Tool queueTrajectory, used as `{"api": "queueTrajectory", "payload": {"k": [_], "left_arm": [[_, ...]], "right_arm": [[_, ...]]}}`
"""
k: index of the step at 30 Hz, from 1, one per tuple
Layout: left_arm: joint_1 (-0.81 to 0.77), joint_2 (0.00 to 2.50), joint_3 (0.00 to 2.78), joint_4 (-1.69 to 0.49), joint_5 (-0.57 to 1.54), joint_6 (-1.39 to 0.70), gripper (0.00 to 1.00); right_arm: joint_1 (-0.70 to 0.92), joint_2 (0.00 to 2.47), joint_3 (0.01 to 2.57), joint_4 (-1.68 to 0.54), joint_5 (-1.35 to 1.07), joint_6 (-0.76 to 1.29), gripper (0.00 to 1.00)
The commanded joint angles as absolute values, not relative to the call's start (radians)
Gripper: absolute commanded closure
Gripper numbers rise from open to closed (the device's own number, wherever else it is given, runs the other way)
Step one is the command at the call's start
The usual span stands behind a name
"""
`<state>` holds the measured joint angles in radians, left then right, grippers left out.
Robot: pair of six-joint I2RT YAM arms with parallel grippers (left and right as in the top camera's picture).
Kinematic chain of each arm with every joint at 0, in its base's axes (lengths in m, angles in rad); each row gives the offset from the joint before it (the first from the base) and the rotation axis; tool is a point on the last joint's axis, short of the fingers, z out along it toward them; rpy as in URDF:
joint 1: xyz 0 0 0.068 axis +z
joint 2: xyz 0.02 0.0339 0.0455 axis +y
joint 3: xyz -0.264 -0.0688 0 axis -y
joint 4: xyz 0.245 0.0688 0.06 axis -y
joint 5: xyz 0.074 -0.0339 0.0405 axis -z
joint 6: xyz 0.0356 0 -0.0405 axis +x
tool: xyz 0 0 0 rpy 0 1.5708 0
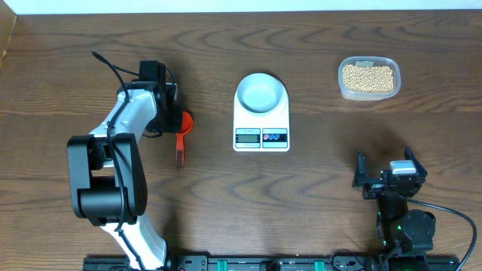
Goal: Scoop item into bowl and weigh 50g on scale
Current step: 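Lower the left gripper and pinch the red scoop's rim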
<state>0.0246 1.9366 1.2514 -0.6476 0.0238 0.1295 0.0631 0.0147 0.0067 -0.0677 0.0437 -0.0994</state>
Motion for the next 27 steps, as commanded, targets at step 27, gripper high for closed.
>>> {"api": "queueTrajectory", "payload": {"k": [27], "left_arm": [[0.027,1.942,1.243,-0.649,0.026,0.126,0.92]], "right_arm": [[0.065,0.007,0.006,-0.072,0.042,-0.113,0.01]]}}
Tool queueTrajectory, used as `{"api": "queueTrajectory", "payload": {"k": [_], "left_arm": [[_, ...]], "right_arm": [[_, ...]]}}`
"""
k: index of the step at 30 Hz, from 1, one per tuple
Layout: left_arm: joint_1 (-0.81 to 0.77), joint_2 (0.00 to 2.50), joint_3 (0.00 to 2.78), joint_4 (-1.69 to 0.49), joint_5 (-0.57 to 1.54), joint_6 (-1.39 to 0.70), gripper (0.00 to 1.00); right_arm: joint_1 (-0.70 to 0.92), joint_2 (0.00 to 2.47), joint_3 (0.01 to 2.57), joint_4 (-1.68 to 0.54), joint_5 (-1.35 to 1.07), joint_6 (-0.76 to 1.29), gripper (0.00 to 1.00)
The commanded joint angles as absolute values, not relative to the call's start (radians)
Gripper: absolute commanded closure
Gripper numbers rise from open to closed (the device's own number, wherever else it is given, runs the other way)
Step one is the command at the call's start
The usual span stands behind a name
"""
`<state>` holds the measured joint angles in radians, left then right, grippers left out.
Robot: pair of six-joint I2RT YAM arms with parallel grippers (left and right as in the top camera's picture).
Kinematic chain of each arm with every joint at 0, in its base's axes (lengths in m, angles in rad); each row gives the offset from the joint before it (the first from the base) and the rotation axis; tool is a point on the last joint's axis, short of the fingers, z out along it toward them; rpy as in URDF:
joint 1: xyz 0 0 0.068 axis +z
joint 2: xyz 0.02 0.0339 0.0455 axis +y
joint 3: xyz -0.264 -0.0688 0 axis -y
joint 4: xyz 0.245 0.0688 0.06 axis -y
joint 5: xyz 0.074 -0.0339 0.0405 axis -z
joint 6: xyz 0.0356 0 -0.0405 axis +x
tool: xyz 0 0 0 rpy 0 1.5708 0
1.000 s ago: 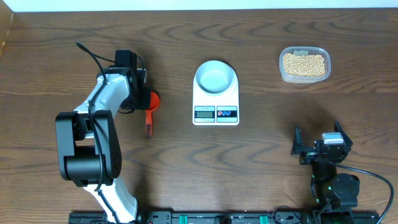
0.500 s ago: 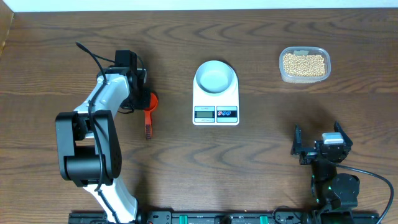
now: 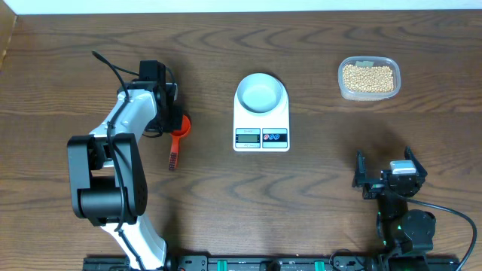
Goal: Scoop item into bowl and weigh 50g on scale
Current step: 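Lower the left gripper and pinch the red scoop's rim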
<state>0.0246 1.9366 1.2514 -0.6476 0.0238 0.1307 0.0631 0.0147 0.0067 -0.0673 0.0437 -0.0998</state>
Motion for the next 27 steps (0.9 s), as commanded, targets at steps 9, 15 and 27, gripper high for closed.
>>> {"api": "queueTrajectory", "payload": {"k": [9,15,27], "left_arm": [[0.027,1.942,1.243,-0.65,0.026,0.126,0.92],[0.027,1.941,1.243,-0.653,0.026,0.126,0.93],[0.027,1.904,1.243,-0.669,0.026,0.118,0.93]], "right_arm": [[0.065,0.007,0.006,-0.072,0.042,-0.113,0.01],[0.065,0.007,0.006,-0.072,0.042,-0.113,0.01],[0.065,0.007,0.006,-0.072,0.042,-0.113,0.01]]}}
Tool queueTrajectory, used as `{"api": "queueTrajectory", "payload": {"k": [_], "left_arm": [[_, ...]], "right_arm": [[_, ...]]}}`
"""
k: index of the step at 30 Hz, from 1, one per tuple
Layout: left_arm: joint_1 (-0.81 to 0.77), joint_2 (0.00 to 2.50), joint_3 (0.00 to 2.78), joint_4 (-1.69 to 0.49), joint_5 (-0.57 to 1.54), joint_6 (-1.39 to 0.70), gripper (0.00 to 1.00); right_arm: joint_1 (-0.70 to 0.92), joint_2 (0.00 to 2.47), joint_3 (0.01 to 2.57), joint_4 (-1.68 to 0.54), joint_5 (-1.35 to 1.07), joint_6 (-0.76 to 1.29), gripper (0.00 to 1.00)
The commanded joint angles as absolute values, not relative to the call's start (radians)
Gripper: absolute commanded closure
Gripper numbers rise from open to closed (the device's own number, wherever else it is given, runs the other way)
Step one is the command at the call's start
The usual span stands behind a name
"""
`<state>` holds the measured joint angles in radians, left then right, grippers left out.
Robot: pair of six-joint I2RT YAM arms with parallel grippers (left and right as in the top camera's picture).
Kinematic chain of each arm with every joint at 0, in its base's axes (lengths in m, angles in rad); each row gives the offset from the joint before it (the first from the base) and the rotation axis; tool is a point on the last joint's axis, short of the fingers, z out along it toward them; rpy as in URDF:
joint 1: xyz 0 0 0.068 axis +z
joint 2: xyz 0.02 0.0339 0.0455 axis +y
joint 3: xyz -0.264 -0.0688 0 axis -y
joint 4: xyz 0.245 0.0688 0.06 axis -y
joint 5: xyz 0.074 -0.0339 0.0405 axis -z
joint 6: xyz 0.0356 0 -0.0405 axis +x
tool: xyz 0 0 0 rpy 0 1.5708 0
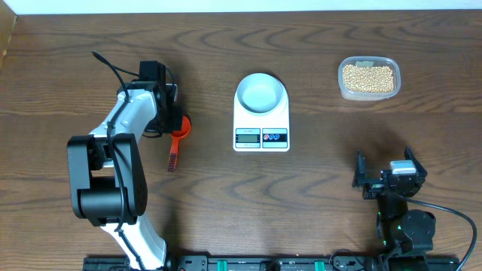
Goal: Scoop item into bowl and weigh 50g on scale
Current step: 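Lower the left gripper and pinch the red scoop's rim, then lift the red scoop with the left gripper toward the scale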
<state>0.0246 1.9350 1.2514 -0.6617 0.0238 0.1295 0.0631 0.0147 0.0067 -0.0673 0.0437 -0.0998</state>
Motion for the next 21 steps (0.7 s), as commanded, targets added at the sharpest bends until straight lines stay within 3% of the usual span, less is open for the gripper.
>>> {"api": "queueTrajectory", "payload": {"k": [1,21], "left_arm": [[0.027,1.898,1.243,-0.669,0.026,0.118,0.93],[0.027,1.753,1.243,-0.691,0.025,0.074,0.93]], "right_arm": [[0.065,0.007,0.006,-0.072,0.042,-0.113,0.01],[0.065,0.007,0.006,-0.072,0.042,-0.113,0.01]]}}
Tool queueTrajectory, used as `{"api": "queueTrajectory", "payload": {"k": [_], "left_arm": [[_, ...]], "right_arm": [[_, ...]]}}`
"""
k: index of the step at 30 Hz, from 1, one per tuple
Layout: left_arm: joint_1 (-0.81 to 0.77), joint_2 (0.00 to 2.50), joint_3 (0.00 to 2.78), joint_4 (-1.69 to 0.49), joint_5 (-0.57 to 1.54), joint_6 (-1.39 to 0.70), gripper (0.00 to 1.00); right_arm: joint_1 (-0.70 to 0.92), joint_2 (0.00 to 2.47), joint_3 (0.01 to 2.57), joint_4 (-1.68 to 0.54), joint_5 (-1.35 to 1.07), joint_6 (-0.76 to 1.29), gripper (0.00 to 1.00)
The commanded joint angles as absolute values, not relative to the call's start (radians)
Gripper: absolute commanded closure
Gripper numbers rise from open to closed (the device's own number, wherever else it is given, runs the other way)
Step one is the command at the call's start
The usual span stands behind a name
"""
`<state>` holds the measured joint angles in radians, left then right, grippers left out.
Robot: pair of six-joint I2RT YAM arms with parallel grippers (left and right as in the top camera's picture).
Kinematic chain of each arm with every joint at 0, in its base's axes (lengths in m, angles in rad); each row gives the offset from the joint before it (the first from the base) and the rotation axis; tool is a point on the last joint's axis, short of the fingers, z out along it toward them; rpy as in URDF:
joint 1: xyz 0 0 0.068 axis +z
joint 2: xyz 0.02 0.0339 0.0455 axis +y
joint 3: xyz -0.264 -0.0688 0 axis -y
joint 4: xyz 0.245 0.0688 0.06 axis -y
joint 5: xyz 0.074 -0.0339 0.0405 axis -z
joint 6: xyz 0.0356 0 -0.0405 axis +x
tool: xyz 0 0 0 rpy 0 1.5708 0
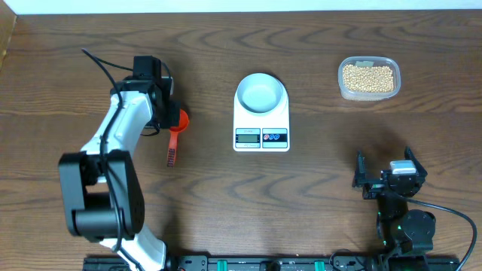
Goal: Scoop item into bowl and weigh 50g on scale
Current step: 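Lift the red scoop with the left gripper toward the scale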
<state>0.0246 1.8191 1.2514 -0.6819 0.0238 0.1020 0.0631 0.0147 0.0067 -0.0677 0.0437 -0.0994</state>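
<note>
An orange scoop [175,134] lies left of the scale with its round head up and its dark-tipped handle pointing at the table's front. My left gripper [169,120] is at the scoop's head and appears shut on it, though the wrist covers the fingers. A white bowl [260,92] with nothing in it stands on the white digital scale [261,136] at the table's middle. A clear tub of yellow beans [368,78] sits at the far right. My right gripper [385,179] rests near the front right edge, fingers spread, holding nothing.
The left arm's base and elbow [98,203] take up the front left of the wooden table [301,203]. The left arm's cable [102,64] loops behind its wrist. A rail [263,263] runs along the front edge.
My left wrist has shifted a little back and to the left, and the scoop has moved with it, its head and handle now slightly farther from me. The right arm has not moved.
The scoop first lay with its handle straight towards the front, my left gripper at its head. Then the handle had swung left and stayed there. Now the scoop sits a bit farther back with the gripper. Bowl, scale, tub and right arm kept still.
</note>
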Motion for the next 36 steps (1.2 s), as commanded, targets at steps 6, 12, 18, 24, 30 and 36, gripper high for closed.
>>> {"api": "queueTrajectory", "payload": {"k": [6,12,18,24,30,36], "left_arm": [[0.027,1.682,1.243,-0.691,0.025,-0.004,0.93],[0.027,1.607,1.243,-0.691,0.026,-0.097,0.93],[0.027,1.523,1.243,-0.695,0.026,-0.222,0.93],[0.027,1.47,1.243,-0.707,0.025,-0.405,0.93],[0.027,1.455,1.243,-0.772,0.026,-0.686,0.93],[0.027,1.455,1.243,-0.846,0.027,-0.868,0.93]], "right_arm": [[0.065,0.007,0.006,-0.072,0.042,-0.113,0.01],[0.065,0.007,0.006,-0.072,0.042,-0.113,0.01],[0.065,0.007,0.006,-0.072,0.042,-0.113,0.01],[0.065,0.007,0.006,-0.072,0.042,-0.113,0.01],[0.065,0.007,0.006,-0.072,0.042,-0.113,0.01],[0.065,0.007,0.006,-0.072,0.042,-0.113,0.01]]}}
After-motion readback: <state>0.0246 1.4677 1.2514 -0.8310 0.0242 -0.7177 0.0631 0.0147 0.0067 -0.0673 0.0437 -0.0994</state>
